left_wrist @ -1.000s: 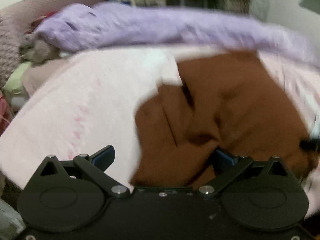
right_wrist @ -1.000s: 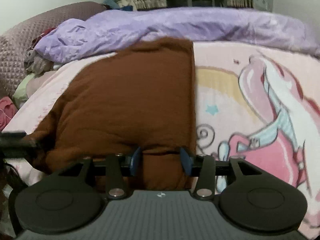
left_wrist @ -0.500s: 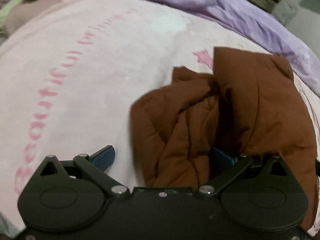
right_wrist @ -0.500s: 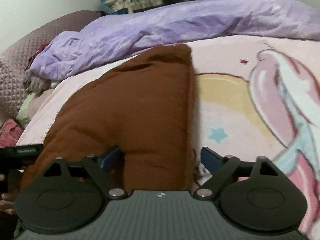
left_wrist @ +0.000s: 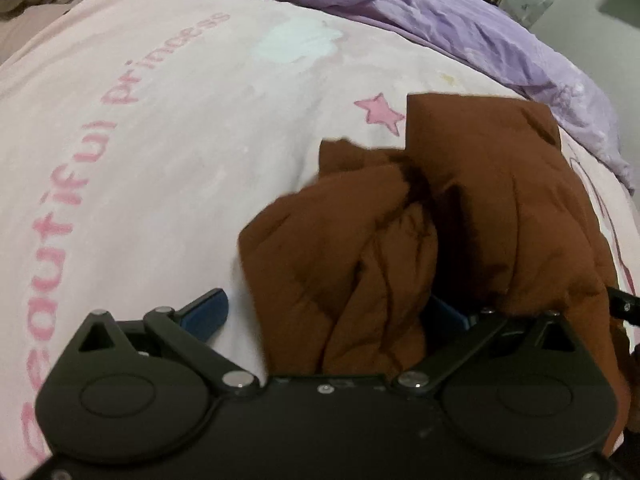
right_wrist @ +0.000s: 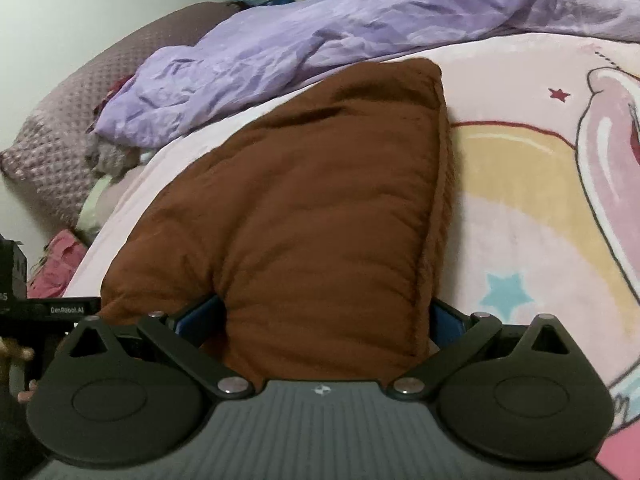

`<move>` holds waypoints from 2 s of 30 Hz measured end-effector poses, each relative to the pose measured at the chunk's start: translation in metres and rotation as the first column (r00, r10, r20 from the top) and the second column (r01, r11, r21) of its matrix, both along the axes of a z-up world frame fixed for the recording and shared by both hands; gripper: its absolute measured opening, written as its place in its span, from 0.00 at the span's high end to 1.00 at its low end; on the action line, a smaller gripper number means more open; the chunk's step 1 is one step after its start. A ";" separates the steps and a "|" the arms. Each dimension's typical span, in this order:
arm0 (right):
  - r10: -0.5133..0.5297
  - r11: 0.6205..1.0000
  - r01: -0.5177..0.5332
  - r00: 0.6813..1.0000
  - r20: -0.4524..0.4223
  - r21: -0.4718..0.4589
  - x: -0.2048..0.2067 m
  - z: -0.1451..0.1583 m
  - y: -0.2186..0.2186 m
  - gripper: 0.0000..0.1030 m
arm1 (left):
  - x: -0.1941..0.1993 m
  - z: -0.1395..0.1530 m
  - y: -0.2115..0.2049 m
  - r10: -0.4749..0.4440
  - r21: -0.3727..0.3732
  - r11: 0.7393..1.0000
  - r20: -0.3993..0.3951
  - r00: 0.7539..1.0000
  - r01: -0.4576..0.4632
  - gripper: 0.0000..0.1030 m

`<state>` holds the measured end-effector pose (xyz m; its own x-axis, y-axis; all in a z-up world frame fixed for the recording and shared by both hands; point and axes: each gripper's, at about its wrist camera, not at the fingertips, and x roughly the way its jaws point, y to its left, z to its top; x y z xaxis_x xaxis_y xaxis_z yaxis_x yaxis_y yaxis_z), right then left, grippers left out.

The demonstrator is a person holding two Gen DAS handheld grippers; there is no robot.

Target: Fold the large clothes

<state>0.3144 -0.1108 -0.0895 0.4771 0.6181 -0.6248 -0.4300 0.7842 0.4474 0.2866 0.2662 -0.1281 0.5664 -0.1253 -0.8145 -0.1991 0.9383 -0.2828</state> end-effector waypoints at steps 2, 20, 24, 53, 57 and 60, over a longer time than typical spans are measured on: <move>-0.001 1.000 0.001 1.000 -0.013 0.016 0.001 -0.002 -0.002 0.00 | -0.009 -0.001 0.000 0.012 -0.016 1.000 -0.007 1.000 -0.012 0.00; -0.028 0.999 0.028 1.000 -0.010 -0.029 0.005 0.002 0.015 0.00 | -0.024 -0.003 -0.011 0.053 -0.062 0.997 0.015 0.998 -0.052 0.00; -0.033 0.999 0.033 0.999 -0.012 -0.032 0.008 0.003 0.016 0.00 | -0.004 -0.004 -0.019 -0.012 -0.152 0.988 0.027 1.000 0.016 0.01; -0.039 0.997 0.053 0.969 0.244 -0.053 -0.017 0.112 0.012 0.48 | -0.039 0.090 -0.054 -0.050 -0.188 0.974 0.381 0.923 0.130 0.85; -0.068 0.996 0.081 0.963 0.260 -0.038 -0.013 0.123 -0.017 0.48 | -0.023 0.096 -0.077 -0.072 -0.213 0.962 0.408 0.910 0.172 0.85; -0.121 0.990 0.135 0.958 0.260 -0.034 -0.010 0.127 -0.053 0.48 | -0.010 0.097 -0.104 -0.133 -0.211 0.947 0.423 0.896 0.241 0.85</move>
<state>0.3046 -0.1638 0.0374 0.6985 0.5117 -0.5002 -0.4194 0.8591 0.2932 0.2768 0.1624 -0.0311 0.7812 -0.4315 -0.4511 0.1529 0.8329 -0.5318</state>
